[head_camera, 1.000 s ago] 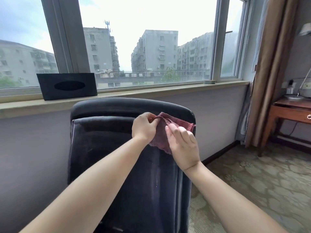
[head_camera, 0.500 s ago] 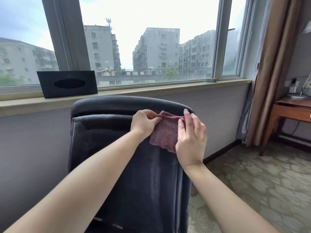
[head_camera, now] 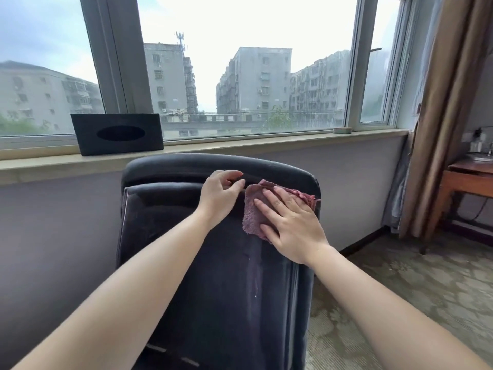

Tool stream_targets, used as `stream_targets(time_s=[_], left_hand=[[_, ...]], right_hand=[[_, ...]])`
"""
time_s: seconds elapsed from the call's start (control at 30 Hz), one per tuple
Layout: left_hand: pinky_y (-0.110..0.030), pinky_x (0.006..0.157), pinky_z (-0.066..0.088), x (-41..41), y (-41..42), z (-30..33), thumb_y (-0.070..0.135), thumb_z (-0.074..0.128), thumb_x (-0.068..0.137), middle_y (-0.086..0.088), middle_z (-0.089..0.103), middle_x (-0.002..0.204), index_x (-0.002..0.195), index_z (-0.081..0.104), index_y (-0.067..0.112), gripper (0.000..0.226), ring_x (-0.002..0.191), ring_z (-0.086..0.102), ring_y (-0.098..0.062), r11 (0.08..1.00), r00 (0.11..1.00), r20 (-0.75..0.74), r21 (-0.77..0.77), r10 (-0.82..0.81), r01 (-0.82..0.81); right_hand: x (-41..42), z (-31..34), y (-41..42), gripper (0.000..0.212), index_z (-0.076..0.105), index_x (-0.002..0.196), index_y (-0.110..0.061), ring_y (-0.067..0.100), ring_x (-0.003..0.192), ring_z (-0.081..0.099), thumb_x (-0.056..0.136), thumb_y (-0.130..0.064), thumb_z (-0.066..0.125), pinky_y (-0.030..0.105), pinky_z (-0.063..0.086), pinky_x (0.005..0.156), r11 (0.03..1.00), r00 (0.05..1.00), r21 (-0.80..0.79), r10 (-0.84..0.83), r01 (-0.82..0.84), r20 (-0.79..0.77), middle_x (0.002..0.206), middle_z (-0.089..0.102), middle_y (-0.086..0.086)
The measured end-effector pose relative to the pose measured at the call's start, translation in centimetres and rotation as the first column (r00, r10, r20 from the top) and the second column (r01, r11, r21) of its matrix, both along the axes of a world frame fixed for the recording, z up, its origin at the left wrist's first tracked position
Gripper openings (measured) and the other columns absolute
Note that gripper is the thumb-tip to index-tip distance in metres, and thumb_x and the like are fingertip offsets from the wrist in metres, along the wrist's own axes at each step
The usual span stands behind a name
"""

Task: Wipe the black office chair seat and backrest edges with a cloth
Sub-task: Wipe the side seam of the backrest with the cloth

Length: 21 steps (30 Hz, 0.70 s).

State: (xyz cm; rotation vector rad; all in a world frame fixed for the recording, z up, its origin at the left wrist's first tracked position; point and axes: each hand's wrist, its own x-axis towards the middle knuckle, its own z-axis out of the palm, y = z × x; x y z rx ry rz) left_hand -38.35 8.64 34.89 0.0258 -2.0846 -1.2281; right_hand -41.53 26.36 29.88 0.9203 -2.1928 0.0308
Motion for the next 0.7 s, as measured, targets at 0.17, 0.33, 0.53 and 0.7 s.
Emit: stream_targets(time_s=[0.17,0.33,0.53,0.7], left_hand=[[-0.028,0.098,0.041,0.1,-4.9,-2.7,0.008,0.051,0.094,0.009,0.055,0.110,0.115,0.066,0.011,0.026,0.110,0.053,-0.017,0.969,0.973,-0.091,-0.106,0.212,-0.221],[-0.017,0.098,0.033,0.0,-8.9,-4.8,-0.003,0.044,0.092,-0.007,0.062,0.117,0.116,0.065,0.002,0.032,0.113,0.054,-0.022,0.918,0.921,-0.178,-0.136,0.347,-0.373],[-0.026,0.099,0.036,0.4,-14.1,-6.7,-0.008,0.044,0.089,-0.013,0.064,0.117,0.115,0.064,-0.002,0.034,0.113,0.056,-0.029,0.856,0.856,-0.207,-0.121,0.473,-0.502],[-0.031,0.104,0.036,0.9,-18.4,-8.5,-0.008,0.044,0.091,-0.014,0.061,0.126,0.122,0.061,-0.001,0.036,0.121,0.053,-0.030,0.820,0.830,-0.174,-0.147,0.530,-0.554]], right_hand=[[-1.0,1.2,-3.1,0.059,0.049,0.136,-0.018,0.023,0.130,0.046,0.090,-0.044,0.024,0.031,0.018,0.109,0.983,0.997,0.176,-0.067,0.058,0.042,0.139,0.050,0.005],[-2.1,1.9,-7.5,0.063,0.005,0.151,-0.020,0.021,0.146,0.005,0.093,-0.047,0.002,0.031,-0.002,0.115,0.966,1.000,0.259,0.010,-0.015,0.019,0.158,0.007,0.003],[-2.9,2.6,-14.2,0.058,-0.004,0.151,-0.022,0.018,0.146,-0.004,0.101,-0.044,0.018,0.031,-0.003,0.116,0.949,0.996,0.302,0.088,-0.094,0.032,0.159,-0.003,0.001],[-3.2,2.8,-18.6,0.059,-0.004,0.151,-0.022,0.018,0.146,-0.004,0.100,-0.044,0.017,0.033,-0.002,0.116,0.939,0.994,0.325,0.106,-0.113,0.037,0.159,-0.002,0.000]])
